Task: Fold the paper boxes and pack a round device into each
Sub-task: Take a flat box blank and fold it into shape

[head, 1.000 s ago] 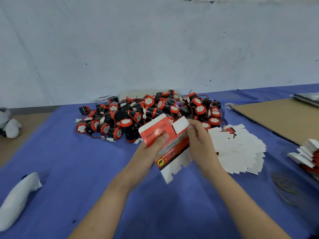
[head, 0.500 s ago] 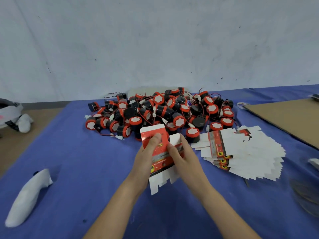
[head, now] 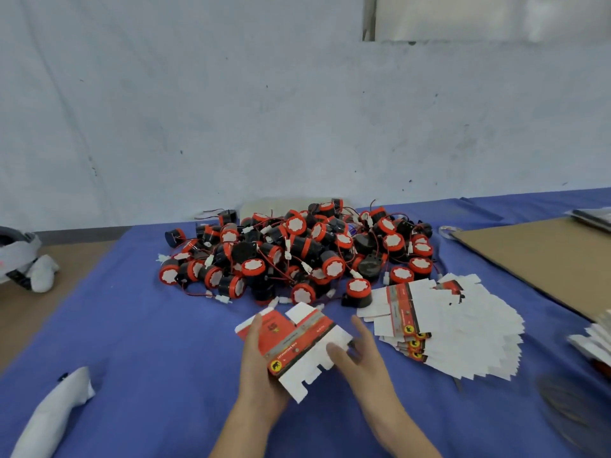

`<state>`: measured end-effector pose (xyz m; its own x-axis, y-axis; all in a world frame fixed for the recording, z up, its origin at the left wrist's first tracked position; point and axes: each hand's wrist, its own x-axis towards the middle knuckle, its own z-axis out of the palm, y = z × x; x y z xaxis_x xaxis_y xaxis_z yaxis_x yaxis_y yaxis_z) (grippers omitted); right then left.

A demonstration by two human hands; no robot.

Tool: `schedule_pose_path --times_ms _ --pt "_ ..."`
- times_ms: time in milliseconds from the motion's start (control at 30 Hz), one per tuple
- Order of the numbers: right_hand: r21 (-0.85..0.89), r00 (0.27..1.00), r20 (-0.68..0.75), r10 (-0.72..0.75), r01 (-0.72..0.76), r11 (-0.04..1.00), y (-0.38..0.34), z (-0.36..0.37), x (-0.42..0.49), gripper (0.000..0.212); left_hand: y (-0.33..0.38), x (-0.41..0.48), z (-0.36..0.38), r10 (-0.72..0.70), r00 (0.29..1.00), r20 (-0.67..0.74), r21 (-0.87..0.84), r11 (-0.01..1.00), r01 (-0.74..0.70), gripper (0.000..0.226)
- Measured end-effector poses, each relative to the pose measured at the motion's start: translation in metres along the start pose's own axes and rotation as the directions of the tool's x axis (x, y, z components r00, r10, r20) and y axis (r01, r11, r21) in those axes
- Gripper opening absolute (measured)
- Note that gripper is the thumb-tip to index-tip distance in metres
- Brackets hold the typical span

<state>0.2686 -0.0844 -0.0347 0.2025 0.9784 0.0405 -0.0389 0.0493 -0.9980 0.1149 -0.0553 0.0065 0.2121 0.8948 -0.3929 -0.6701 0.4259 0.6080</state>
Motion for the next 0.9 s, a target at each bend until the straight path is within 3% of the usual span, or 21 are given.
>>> schedule_pose_path --times_ms 300,500,633,900 --pt "0.065 0.999 0.05 0.006 -0.009 0.998 0.002 -0.001 0.001 0.079 -0.007 0.006 -0.005 -0.022 0.997 -0.073 0.035 0.999 0.024 0.039" --pt "0.07 0.995 0.097 0.016 -0.023 0.997 0.001 -0.001 -0.002 0.045 -0.01 0.007 -0.001 -0.012 0.996 -0.087 0.086 0.996 0.019 0.035" --pt "0.054 0.99 0.143 0.002 -0.01 0.998 0.001 -0.001 -0.003 0.046 -0.011 0.012 -0.002 0.009 0.998 -0.066 0.107 0.994 -0.002 0.036" --pt "0.2 0.983 0.182 -0.016 -0.021 0.98 0.007 -0.008 -0.006 0.052 -0.016 0.016 -0.008 0.064 0.998 -0.016 0.074 0.995 -0.062 0.037"
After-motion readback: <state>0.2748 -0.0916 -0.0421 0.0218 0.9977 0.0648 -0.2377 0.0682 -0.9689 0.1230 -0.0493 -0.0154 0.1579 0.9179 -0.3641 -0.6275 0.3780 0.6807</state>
